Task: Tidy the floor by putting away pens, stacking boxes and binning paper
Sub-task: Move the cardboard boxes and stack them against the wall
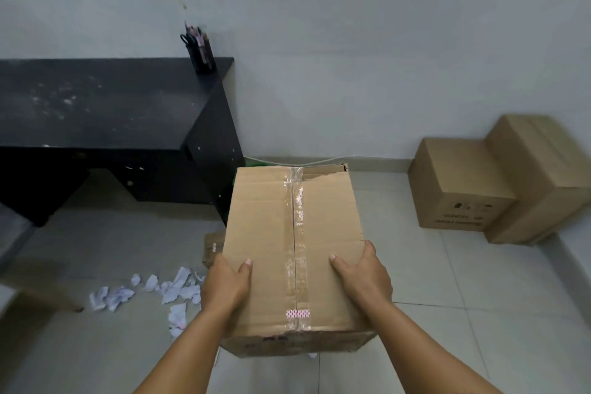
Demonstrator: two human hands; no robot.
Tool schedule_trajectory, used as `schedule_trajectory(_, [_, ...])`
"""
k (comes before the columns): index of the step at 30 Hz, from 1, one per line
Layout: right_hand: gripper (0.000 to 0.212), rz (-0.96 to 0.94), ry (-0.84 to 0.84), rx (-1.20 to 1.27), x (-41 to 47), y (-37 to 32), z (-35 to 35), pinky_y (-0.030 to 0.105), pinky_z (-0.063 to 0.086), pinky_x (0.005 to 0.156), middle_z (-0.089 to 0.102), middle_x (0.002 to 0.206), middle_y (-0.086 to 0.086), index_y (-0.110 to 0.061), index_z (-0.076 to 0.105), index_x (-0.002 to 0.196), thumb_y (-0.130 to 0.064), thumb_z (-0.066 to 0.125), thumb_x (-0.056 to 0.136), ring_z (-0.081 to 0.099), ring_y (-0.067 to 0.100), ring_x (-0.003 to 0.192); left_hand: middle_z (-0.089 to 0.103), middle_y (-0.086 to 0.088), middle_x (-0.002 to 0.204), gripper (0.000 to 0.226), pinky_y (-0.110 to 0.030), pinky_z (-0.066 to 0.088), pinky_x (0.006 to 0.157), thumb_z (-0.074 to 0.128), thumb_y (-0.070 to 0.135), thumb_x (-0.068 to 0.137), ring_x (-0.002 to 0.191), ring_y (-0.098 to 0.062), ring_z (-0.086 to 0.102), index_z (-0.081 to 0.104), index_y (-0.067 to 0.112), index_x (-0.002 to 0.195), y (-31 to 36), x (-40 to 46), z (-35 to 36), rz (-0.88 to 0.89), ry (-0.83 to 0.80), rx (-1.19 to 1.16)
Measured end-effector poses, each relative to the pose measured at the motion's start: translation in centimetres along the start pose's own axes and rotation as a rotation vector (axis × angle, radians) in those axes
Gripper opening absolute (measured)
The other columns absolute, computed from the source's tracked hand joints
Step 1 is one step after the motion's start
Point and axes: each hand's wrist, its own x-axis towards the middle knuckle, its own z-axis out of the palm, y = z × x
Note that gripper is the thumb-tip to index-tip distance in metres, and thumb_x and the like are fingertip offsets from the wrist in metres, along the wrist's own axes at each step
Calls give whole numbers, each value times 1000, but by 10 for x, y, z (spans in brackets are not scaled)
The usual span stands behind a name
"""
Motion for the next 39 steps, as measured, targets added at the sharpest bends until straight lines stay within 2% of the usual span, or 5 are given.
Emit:
schedule_trajectory(6, [68,2,30,10,-64,-50,-89,42,52,84,63,118,-4,-29,39,130,-66,58,76,61,27,103,62,-7,120,46,-41,49,85,54,49,89,105,-32,59,49,16,121,51,-73,-85,54,9,-38])
schedule_trajectory(12, [69,43,87,41,-91,-46,-128,39,50,84,63,118,-5,-30,40,132,-66,58,76,61,26,104,63,-7,114,40,-40,48,81,54,51,88,99,-32,60,49,20,113,76,-103,-92,102,6,-47])
schedule_trajectory(20, [72,135,154,69,-75,9,-185,38,50,85,63,122,-5,-29,38,137,-66,57,78,61,25,107,64,-9,113,41,-37,48,80,56,52,87,99,-33,60,52,18,110,133,-121,-33,146,-56,43])
schedule_trajectory(34, [65,190,238,9,68,121,-354,36,45,78,65,119,-2,-27,41,135,-61,56,82,62,28,107,65,-8,109,41,-32,40,70,58,49,88,83,-26,53,52,16,112,325,-163,128,208,-126,25])
schedule_trajectory(39, [64,204,266,9,121,148,-386,36,47,82,65,123,0,-26,39,140,-56,53,85,61,29,110,67,-8,106,37,-35,46,74,62,51,83,94,-34,61,54,20,103,374,-153,176,188,-146,11])
